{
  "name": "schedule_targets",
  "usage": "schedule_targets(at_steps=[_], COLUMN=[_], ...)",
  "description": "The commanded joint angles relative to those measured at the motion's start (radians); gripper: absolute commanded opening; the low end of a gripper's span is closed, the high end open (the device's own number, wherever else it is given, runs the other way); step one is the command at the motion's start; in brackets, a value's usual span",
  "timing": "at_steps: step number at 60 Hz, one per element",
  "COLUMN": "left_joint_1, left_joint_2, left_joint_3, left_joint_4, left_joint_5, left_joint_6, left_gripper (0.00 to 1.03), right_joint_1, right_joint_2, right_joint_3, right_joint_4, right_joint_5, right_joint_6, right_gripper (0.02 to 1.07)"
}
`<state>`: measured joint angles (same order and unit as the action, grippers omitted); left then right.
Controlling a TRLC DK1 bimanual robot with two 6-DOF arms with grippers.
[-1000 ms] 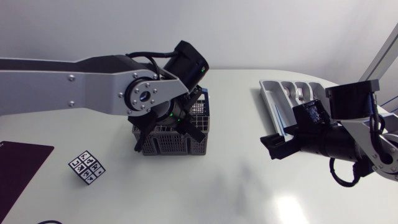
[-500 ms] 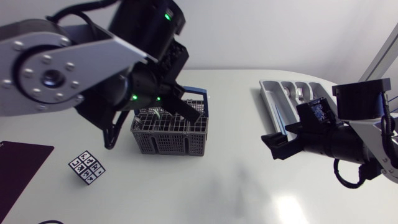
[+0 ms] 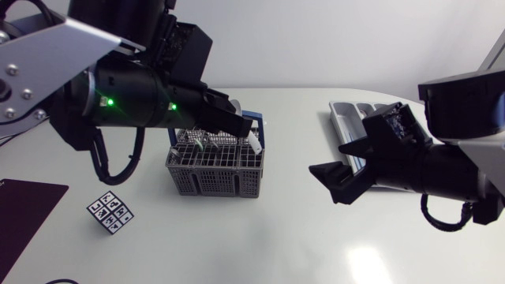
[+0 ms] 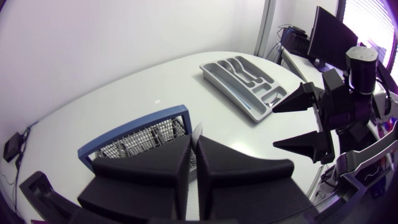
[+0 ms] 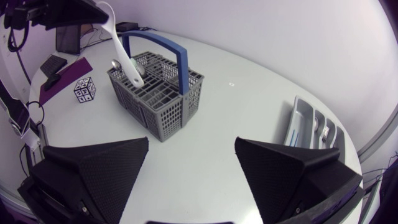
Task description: Transfer all utensils from the basket to the drawer tray.
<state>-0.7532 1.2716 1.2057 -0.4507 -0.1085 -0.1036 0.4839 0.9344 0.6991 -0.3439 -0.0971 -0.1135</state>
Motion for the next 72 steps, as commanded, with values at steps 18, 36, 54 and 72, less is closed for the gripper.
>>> schedule_targets(at_steps=[18, 36, 54, 72], left_joint_1=[0.106, 0.161, 0.172, 0.173], left_joint_2=[0.118, 0.245, 0.275, 0.281], left_joint_3=[0.012, 0.101, 0.123, 0.126], left_joint_4=[-0.075, -0.198, -0.221, -0.23], left_joint_5=[0.326, 0.538, 0.609, 0.638], left_joint_6=[-0.215, -0.285, -0.295, -0.297], left_gripper=[0.04, 0.04, 0.04, 0.04], right_joint_1=[0.16, 0.278, 0.309, 0.32], right_joint_2=[0.086, 0.187, 0.31, 0.359], right_joint_3=[0.119, 0.128, 0.162, 0.174], right_joint_4=[-0.02, 0.051, 0.12, 0.151], right_joint_5=[0.005, 0.063, 0.115, 0.14], right_joint_6=[-0.031, -0.1, -0.127, -0.152], right_gripper=[0.95, 0.83, 0.73, 0.39])
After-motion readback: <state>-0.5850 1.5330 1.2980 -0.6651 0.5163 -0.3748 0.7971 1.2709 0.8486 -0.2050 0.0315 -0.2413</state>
